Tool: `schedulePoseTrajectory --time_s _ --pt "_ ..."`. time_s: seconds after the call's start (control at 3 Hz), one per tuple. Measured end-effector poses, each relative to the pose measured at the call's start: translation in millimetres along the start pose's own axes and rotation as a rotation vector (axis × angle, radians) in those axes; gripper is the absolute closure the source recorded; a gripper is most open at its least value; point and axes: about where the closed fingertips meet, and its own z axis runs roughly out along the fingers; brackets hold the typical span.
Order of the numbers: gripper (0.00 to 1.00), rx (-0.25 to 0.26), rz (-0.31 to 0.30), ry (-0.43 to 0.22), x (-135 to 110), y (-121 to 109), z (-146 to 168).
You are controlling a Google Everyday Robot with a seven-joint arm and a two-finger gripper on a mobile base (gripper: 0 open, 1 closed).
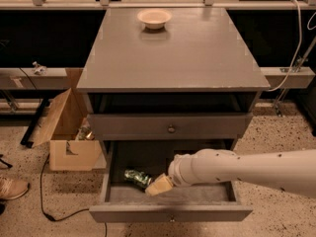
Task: Pick green can from middle drawer and place on counter
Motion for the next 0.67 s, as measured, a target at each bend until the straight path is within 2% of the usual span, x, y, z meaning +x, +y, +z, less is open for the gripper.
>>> schedulePoseTrajectory --time_s 0.33,0.67 --pt "0.0 0.022 -0.002 -0.007 -6.3 -4.9 32.4" --pt "0.0 0.018 -0.001 -0.015 -14.5 -7.0 64.7"
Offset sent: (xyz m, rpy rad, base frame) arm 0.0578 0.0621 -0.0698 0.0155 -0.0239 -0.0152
